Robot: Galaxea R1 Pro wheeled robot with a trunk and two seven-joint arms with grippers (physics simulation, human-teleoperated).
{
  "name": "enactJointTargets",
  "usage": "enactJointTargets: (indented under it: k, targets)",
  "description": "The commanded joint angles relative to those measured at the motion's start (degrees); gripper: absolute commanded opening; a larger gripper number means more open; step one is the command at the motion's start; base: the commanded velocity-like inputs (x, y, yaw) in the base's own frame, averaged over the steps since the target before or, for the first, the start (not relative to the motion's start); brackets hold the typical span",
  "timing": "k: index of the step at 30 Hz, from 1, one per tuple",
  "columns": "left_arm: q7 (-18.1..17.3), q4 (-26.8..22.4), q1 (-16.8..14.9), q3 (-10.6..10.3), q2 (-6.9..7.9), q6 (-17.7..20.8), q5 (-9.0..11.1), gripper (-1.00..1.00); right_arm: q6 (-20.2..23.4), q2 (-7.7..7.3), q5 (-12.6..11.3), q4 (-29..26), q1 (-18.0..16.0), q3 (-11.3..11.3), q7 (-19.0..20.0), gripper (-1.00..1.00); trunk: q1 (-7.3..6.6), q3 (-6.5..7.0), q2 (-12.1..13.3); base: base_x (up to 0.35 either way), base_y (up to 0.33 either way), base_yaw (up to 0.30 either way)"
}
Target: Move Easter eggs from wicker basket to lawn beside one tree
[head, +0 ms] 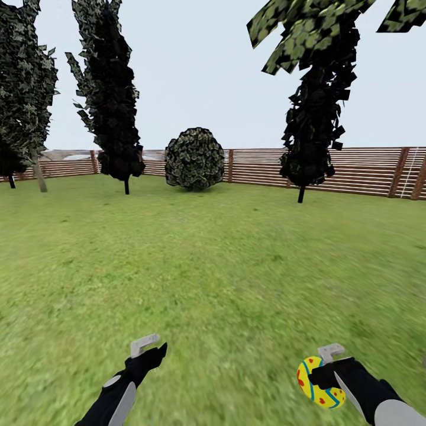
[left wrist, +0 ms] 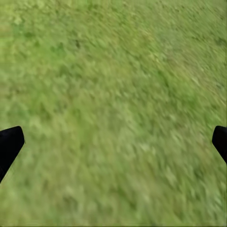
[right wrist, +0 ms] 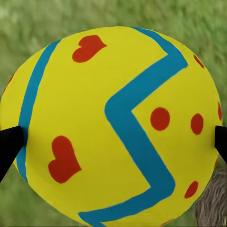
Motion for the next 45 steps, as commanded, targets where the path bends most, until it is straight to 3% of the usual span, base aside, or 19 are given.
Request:
enactJointTargets:
  k: [1, 20, 45]
  targets:
    - [-0.2, -0.1, 0.0, 0.2, -0.04, 0.4, 0.6, 1.0, 0.3, -0.06, 0.5, -0.1, 0.0, 0.1, 0.3, -1.0, 0.02, -0.07, 0.0, 0.25, 0.261, 0.0]
    - [-0.2, 0.0, 0.0, 0.1, -0.05, 0.3, 0.4, 1.0, 0.2, -0.17, 0.4, -0.1, 0.0, 0.1, 0.4, -1.0, 0.02, -0.07, 0.0, 0.267, 0.219, -0.009]
    - [-0.2, 0.0, 0.0, 0.1, -0.05, 0.3, 0.5, 1.0, 0.6, -0.42, 0.2, -0.2, 0.0, 0.0, 0.4, -1.0, 0.02, -0.07, 0.0, 0.338, 0.028, -0.293]
